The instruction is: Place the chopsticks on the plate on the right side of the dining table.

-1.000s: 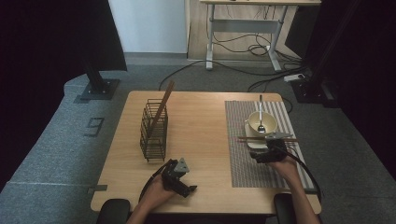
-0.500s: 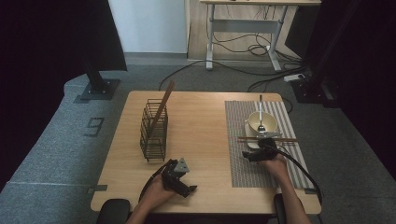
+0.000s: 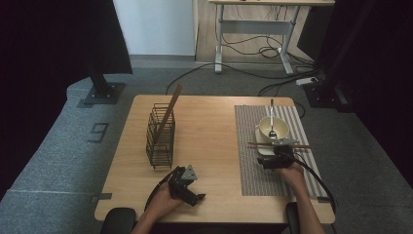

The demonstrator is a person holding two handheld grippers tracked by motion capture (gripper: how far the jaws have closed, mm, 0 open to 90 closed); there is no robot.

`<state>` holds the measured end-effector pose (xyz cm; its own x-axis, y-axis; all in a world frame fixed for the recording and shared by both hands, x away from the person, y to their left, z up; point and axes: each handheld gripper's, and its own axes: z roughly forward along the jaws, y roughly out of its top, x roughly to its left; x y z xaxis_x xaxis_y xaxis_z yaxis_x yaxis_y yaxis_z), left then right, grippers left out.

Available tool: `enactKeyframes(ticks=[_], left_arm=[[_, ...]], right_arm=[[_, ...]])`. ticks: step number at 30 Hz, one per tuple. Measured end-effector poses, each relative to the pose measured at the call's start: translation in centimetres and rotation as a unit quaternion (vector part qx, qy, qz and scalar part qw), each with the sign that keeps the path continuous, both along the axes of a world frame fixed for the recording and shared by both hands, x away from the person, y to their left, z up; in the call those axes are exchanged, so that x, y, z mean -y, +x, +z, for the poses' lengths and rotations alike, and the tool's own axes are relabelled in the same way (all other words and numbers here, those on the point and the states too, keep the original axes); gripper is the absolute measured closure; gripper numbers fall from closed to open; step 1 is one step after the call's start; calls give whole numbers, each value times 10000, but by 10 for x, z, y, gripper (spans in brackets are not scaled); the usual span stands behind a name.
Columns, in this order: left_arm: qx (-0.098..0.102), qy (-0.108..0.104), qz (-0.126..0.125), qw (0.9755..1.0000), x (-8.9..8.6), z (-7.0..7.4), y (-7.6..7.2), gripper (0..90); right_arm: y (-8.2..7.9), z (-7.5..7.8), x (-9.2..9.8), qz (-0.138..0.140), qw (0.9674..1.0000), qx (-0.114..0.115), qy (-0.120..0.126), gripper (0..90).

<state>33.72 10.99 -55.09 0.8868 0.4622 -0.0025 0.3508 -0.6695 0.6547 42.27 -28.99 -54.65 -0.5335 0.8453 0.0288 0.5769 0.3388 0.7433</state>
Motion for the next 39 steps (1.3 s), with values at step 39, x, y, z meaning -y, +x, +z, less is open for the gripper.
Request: enactKeyframes(ticks=[39], left_arm=[[-6, 7, -25, 10000, 0, 0, 1, 0]], right_arm=[[-9, 12, 54, -1082, 9922, 550, -278, 27]])
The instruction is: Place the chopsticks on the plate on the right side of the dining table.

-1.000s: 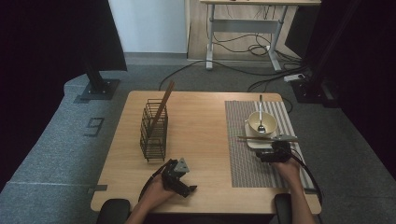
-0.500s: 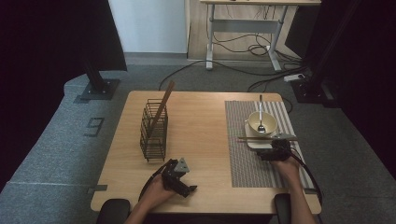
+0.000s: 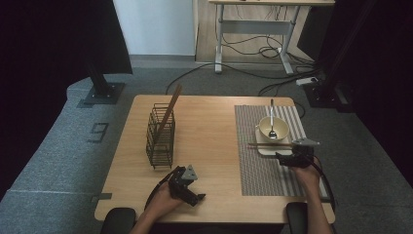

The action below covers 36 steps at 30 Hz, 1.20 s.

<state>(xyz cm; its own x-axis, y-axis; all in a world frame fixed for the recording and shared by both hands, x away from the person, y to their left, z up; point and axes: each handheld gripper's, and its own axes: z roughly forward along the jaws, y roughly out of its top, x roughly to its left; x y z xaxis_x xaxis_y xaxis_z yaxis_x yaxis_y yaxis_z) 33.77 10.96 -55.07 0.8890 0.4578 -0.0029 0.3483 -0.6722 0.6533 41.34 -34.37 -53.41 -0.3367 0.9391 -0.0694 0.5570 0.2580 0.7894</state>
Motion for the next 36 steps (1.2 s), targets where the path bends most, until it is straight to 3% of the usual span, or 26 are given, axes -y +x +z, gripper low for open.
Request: enactKeyframes(ticks=[3, 6, 9, 16, 23, 36], left_arm=[[-1, -4, -2, 10000, 0, 0, 0, 0], [0, 1, -1, 10000, 0, 0, 0, 0], [0, 1, 0, 10000, 0, 0, 0, 0], [0, 2, 0, 10000, 0, 0, 0, 0], [1, 1, -1, 10000, 0, 0, 0, 0], [1, 0, -1, 10000, 0, 0, 0, 0]], right_arm=[[1, 1, 18, -428, 9990, 104, -24, 19], [2, -3, 27, -647, 9978, 134, -100, 13], [4, -8, 30, -721, 9972, 91, -159, 5], [11, -12, 43, -921, 9957, 113, 27, 1], [14, -18, 52, -959, 9951, -6, 245, 9], [15, -19, 49, -901, 9956, -33, 257, 51]])
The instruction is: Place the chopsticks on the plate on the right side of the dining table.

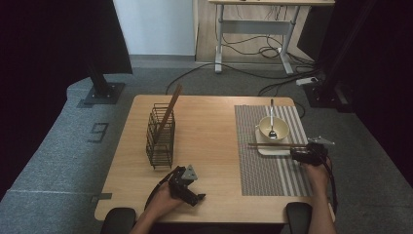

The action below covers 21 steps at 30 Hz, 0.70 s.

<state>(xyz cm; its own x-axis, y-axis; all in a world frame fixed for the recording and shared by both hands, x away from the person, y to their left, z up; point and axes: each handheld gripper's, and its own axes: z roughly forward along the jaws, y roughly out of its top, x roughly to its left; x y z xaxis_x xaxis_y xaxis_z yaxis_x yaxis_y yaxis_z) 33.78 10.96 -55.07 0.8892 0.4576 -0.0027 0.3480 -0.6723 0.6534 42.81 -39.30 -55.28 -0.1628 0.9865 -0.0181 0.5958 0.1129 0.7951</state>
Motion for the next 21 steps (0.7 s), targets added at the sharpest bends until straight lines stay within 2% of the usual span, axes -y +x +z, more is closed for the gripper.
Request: enactKeyframes(ticks=[13, 18, 21], left_arm=[[-1, 0, 1, 10000, 0, 0, 0, 0], [-1, 2, 0, 10000, 0, 0, 0, 0], [0, 1, 0, 10000, 0, 0, 0, 0]], right_arm=[[0, 0, -2, 22, 10000, -13, -21, 54], [-4, 5, -4, 8, 9997, 56, -227, 34], [-9, 9, -8, 121, 9997, 100, -203, 31]])
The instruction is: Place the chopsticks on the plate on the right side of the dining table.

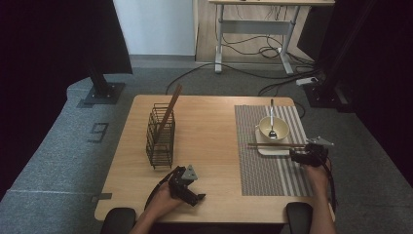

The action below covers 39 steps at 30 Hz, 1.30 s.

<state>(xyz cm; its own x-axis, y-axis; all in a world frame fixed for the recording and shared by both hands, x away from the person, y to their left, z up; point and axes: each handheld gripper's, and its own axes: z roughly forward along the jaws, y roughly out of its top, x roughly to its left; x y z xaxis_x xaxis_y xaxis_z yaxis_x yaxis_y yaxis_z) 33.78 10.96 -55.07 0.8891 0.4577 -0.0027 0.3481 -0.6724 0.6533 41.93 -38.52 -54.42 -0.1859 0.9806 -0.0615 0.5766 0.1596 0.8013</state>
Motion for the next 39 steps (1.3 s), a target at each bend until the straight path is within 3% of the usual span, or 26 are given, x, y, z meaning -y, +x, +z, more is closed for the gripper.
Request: enactKeyframes(ticks=[11, 19, 25, 28, 32, 37, 39], left_arm=[[-1, -11, 10, 10000, 0, 0, 0, 0], [-1, -12, 11, 10000, 0, 0, 0, 0], [0, -12, 10, 10000, 0, 0, 0, 0], [0, -11, 10, 10000, 0, 0, 0, 0], [0, -2, 1, 10000, 0, 0, 0, 0], [2, -1, 1, 10000, 0, 0, 0, 0], [2, -1, 1, 10000, 0, 0, 0, 0]], right_arm=[[-15, 10, -9, 509, 9987, -79, -25, 17], [-47, 25, -18, 848, 9963, -88, -118, 18], [-75, 41, -33, 1109, 9934, -235, -161, 21], [-89, 48, -43, 1258, 9914, -330, -153, 20], [-101, 56, -64, 1647, 9854, -419, -72, 19], [-95, 55, -94, 2028, 9783, -385, 167, 0], [-89, 50, -106, 2118, 9763, -433, 117, 0]])
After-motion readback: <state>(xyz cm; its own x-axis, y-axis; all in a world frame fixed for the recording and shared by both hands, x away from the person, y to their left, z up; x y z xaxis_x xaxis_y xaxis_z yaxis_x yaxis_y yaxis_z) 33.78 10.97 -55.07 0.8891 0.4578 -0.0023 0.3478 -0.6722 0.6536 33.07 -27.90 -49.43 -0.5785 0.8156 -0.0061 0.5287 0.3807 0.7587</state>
